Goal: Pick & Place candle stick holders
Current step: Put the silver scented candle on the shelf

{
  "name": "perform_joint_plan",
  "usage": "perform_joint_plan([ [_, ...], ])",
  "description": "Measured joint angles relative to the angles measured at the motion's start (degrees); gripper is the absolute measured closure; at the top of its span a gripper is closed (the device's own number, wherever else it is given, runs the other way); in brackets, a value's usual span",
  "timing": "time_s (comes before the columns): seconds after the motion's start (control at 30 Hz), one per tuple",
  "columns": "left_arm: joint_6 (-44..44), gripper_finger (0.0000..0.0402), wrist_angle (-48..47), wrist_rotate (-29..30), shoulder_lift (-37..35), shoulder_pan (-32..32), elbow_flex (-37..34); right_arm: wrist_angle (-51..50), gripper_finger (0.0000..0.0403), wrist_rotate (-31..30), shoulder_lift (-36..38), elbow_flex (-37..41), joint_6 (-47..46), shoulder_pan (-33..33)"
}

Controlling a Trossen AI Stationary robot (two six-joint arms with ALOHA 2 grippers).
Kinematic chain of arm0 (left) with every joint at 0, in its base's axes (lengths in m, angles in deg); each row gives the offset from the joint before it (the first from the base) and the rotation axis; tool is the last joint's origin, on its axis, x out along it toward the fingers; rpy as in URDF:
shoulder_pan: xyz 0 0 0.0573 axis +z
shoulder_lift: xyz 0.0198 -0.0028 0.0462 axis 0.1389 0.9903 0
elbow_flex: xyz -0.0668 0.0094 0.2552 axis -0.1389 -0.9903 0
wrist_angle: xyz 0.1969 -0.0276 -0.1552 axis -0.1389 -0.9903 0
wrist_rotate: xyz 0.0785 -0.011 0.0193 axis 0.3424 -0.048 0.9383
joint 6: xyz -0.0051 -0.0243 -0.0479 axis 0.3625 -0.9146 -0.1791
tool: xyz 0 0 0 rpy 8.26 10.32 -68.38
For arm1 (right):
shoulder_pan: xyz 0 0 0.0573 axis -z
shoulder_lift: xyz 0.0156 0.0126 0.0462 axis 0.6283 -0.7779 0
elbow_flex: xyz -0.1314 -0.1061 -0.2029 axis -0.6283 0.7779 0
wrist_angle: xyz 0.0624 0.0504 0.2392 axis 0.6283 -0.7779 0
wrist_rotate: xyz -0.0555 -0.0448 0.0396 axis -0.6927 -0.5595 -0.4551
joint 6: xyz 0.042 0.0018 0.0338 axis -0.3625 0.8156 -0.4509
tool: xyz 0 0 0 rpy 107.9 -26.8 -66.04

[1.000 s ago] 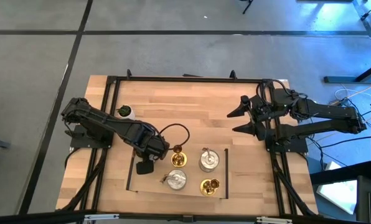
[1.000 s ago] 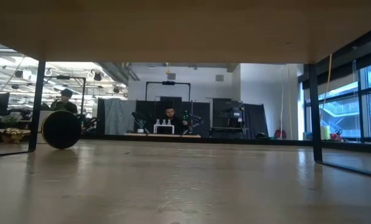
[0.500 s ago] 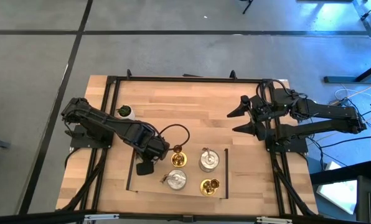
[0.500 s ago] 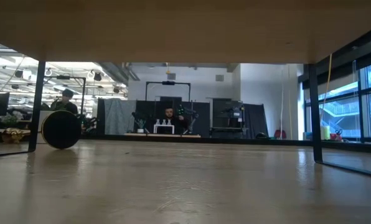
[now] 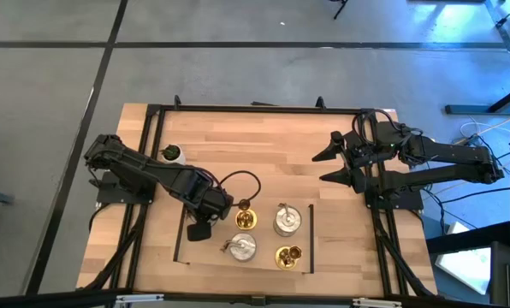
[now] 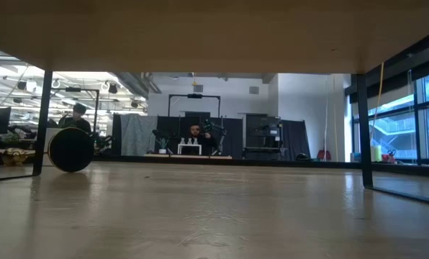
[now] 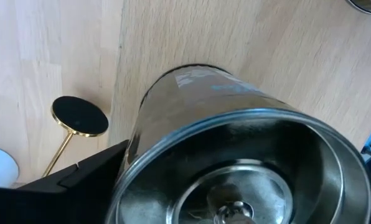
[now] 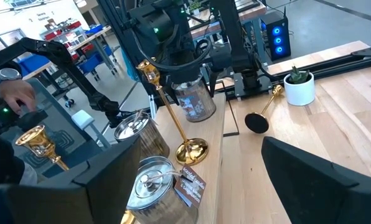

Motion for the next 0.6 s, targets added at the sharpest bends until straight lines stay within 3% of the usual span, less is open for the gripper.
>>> perform_joint_plan([
  [0.6,-0.73,0.0011,-4.32,1.83,-0.02,0.11,5.86,-0.02,0.0065,0.01,0.0,0.0,-0.43,-0.37],
])
